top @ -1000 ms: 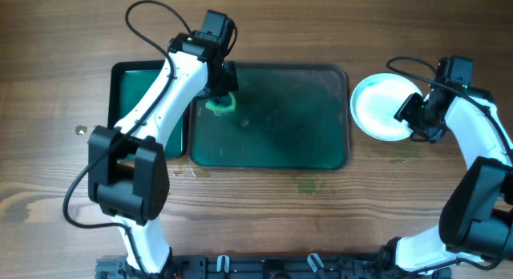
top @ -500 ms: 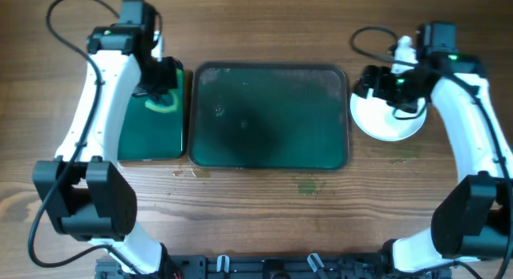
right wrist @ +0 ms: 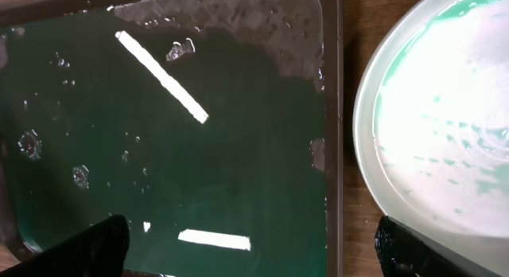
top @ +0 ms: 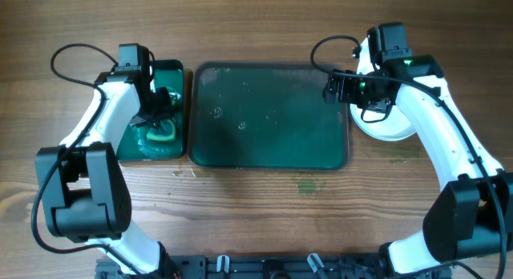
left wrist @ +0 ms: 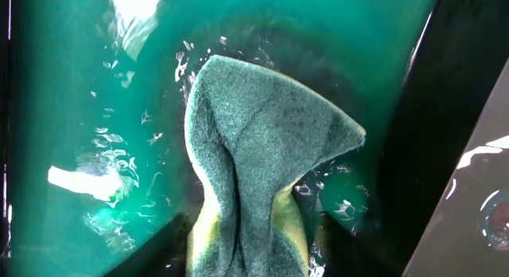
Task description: Clean dirty plates on tray and stack at the side
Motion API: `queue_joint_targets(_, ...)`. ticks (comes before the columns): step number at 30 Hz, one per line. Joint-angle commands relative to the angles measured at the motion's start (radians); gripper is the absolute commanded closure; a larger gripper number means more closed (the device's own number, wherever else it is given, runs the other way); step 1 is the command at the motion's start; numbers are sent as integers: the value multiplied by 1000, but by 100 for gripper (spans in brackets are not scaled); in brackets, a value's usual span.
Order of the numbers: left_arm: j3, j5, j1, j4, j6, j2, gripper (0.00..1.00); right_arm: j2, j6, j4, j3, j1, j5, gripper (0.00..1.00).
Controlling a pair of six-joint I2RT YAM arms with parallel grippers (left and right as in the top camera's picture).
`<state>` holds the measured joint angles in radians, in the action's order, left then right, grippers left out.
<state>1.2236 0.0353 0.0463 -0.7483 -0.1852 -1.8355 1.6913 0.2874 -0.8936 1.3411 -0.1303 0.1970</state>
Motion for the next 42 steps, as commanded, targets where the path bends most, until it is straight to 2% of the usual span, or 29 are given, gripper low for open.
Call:
queue_joint_targets(1,13,-1,5,-16,-6,18,37,-13,2,-13,-6,-4,-20,0)
queue_joint_targets(3,68,-2,4,-87,-6,48,28,-21,0,-42,-2,-4,-21,0)
queue_joint_targets(7,213,-2,3,-255,-6,163,25,-76,-51,-87,30,-3,-20,1)
queue_joint_targets(9,257,-2,3,-286,-6,239,15,-122,-74,-124,66,-3,-21,0)
queue_joint_targets(11,262,-2,3,-286,-6,312,0,-172,-83,-172,120,-1,-21,0)
queue_joint_targets(16,262,-1,3,-289,-6,455,0,-385,-85,-270,369,-1,-21,0)
queue_joint_targets(21,262,-1,3,-289,-6,459,0,-597,-66,-264,388,-1,-6,0)
queue_joint_targets(25,262,-1,3,-289,-6,459,0,-702,-68,-277,388,-1,-6,0)
queue_joint_targets(30,262,-1,3,-289,-6,459,0,-754,-68,-278,388,-1,-6,0)
queue_joint_targets(37,262,-1,3,-289,-6,459,0,-738,-69,-277,375,0,-8,1)
queue_joint_targets(42,262,-1,3,-289,-6,459,0,-821,-71,-248,245,1,-10,0)
